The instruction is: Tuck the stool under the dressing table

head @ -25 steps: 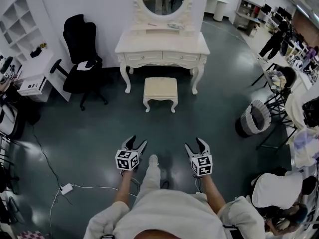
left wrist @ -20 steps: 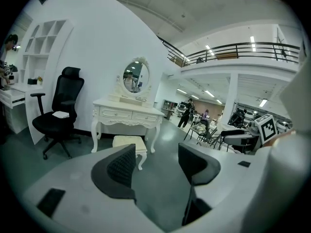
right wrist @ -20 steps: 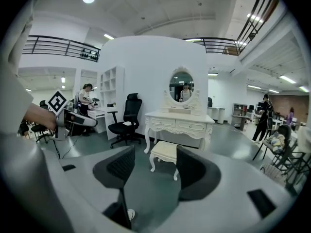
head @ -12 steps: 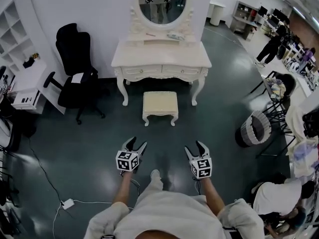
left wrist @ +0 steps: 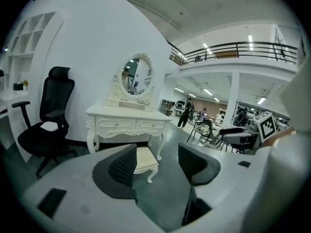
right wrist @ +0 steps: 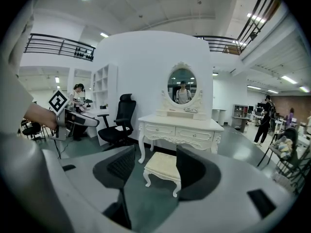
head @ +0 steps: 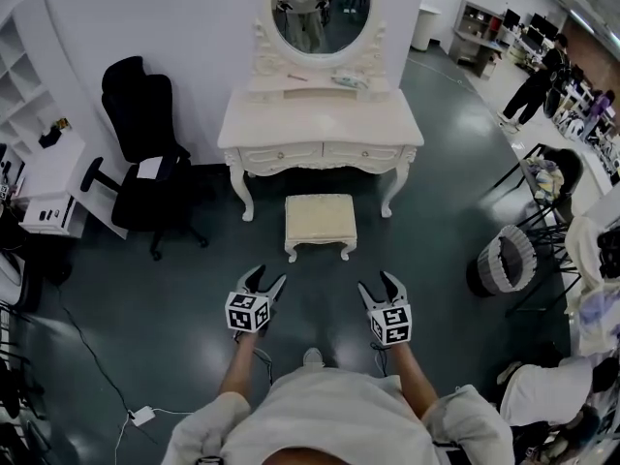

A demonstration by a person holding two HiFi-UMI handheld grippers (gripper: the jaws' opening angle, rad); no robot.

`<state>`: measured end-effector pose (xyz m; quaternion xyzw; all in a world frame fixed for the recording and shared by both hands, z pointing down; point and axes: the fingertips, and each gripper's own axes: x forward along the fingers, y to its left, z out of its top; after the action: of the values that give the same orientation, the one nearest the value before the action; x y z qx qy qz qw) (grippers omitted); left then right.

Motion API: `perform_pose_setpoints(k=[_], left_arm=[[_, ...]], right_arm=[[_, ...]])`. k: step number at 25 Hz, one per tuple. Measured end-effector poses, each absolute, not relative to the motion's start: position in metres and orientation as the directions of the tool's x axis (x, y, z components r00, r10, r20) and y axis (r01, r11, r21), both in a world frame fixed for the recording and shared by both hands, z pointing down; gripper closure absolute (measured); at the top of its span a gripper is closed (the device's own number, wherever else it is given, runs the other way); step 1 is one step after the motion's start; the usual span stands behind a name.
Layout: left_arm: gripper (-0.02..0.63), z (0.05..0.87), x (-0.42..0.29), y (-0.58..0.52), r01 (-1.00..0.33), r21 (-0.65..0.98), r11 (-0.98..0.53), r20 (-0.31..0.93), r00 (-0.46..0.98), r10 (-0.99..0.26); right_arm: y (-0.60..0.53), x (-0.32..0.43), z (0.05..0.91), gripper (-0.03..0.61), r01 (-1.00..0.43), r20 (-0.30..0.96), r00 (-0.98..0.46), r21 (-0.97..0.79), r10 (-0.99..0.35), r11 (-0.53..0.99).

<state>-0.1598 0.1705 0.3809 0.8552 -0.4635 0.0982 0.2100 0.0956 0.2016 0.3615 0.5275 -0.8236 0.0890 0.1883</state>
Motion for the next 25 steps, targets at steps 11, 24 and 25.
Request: perform_pose_setpoints(k=[11, 24, 25], left_arm=[[0.356, 0.390, -0.159, 0.138, -0.820, 0.273, -0.504, 0.376, 0.573, -0.728], [0.356, 0.398, -0.156, 0.093, -0.838, 0.266, -0.476, 0.393, 0.545, -0.740], [0.356, 0.399, -0.157, 0.086, -0.841, 0.266, -0.471, 0.398, 0.541, -0.741]], right_arm=[[0.181, 0.097, 0.373, 0.327, -0.909, 0.433, -0.353, 0.051, -0.829, 0.413], [0.128, 0.108, 0.389, 0.328, -0.904, 0.437, -0.375, 0.022, -0.817, 0.427], [0.120, 0.109, 0.389, 0.328, -0.905, 0.435, -0.376, 0.018, -0.818, 0.425]])
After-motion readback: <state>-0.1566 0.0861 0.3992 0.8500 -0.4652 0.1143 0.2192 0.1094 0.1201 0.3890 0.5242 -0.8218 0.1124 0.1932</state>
